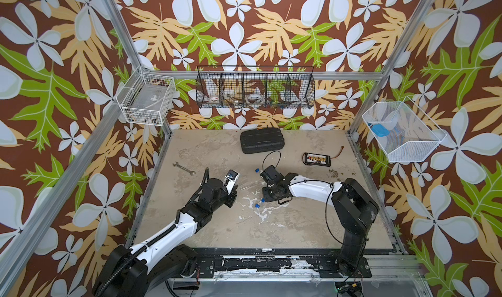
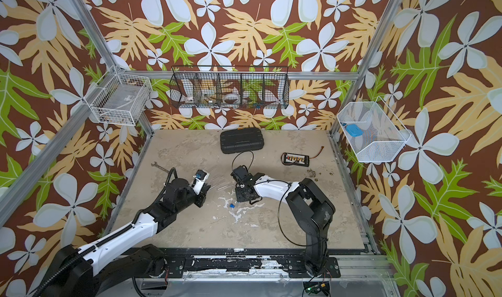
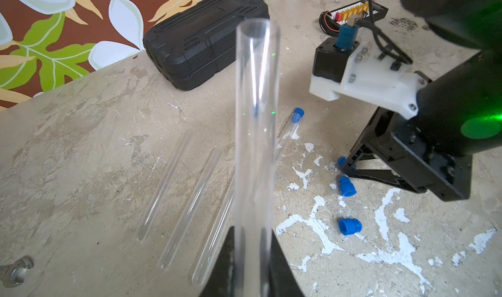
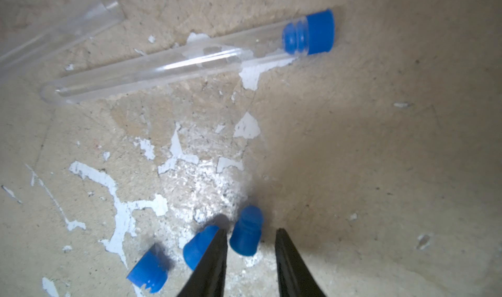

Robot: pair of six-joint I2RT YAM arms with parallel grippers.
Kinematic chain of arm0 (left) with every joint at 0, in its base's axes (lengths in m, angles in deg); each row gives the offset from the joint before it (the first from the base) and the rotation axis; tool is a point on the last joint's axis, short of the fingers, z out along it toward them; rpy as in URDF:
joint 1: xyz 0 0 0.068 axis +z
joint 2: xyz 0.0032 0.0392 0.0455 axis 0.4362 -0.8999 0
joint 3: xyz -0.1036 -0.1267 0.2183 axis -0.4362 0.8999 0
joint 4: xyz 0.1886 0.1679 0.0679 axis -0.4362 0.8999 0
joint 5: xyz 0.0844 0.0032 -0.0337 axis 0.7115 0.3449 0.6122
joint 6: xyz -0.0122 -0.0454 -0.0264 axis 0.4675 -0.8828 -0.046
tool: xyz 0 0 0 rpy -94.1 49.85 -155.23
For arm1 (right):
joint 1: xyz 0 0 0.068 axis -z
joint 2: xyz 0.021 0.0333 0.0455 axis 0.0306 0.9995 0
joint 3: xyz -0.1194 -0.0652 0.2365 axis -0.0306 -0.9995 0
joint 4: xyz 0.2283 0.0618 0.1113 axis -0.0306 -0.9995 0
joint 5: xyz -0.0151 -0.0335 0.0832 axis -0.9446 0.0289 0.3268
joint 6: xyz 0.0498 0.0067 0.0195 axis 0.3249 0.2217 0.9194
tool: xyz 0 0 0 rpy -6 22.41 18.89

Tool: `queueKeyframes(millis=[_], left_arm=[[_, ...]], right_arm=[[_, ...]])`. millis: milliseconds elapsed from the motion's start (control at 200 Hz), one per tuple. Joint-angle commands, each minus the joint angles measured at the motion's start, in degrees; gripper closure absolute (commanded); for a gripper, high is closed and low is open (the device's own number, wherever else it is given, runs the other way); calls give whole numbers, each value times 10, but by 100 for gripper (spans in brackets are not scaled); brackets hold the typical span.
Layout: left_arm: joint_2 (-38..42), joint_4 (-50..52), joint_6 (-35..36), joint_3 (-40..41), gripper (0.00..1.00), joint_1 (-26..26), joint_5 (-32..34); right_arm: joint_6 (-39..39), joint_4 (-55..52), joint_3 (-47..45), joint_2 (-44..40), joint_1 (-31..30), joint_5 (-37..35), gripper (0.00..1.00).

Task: Insert stoppers into test tubes
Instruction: Pick up the stopper from the center of the board.

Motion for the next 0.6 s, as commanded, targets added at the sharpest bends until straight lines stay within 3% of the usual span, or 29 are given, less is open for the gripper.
queueKeyframes(millis=[0, 595], left_arm=[[2, -21, 3, 1, 100, 1, -1], [8, -27, 0, 7, 100, 1, -3]], right_arm=[[6, -14, 3, 3, -1, -9, 68], [-28, -22, 18, 21, -1, -14, 70]])
